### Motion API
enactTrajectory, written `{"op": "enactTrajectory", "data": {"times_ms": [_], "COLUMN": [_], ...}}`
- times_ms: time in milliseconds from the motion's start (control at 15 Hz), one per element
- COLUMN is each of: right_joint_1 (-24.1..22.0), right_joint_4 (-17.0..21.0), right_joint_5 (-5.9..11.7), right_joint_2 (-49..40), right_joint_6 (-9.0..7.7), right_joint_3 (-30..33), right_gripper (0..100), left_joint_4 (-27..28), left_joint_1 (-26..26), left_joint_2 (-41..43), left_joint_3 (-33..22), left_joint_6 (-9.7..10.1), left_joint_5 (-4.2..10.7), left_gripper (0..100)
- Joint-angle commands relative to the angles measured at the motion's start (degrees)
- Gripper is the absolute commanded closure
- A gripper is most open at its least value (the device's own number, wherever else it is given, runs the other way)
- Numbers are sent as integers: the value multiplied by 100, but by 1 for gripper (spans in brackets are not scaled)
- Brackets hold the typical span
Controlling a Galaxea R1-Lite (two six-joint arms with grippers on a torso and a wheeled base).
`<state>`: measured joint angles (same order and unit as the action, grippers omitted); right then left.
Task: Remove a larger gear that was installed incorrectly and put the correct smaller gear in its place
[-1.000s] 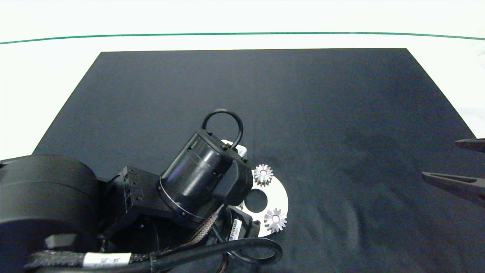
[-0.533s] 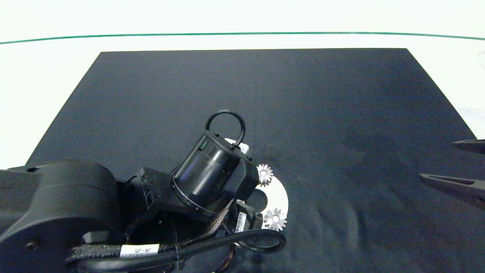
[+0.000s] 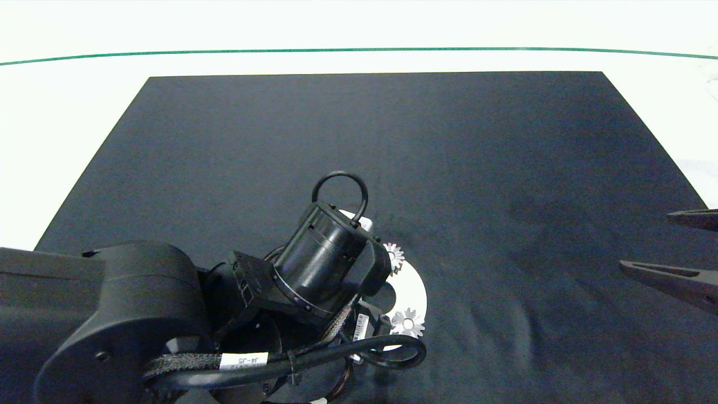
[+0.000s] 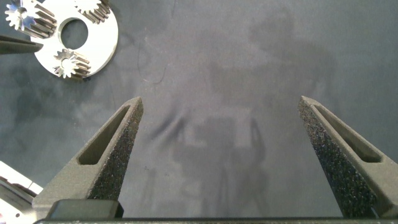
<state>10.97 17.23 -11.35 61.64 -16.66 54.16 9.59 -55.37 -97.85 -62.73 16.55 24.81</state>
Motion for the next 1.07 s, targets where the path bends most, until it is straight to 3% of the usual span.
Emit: {"op": "enactTrajectory", "data": {"times_ms": [67,600,733,933,1067], "right_joint_1": [45,195,221,221,221], "right_joint_4": [9,9,9,9,9], "right_joint_5": [-8,-8,-8,-8,-8], "right_joint_2": [6,6,6,6,15], "right_joint_6": [-12,-12,-3,-12,-3], "right_joint_3": [-11,-29,-29,-29,-29], "right_gripper": [0,0,0,0,0], "left_joint_4": [-28,-204,-283,-274,-283], "left_joint_1": [9,140,149,149,202], "left_joint_2": [-85,-208,-269,-296,-410], "left_joint_3": [15,51,59,68,68], "left_joint_6": [6,-3,-12,-38,-82], "left_joint_5": [15,33,191,217,481], "left_gripper": [0,0,0,0,0]}}
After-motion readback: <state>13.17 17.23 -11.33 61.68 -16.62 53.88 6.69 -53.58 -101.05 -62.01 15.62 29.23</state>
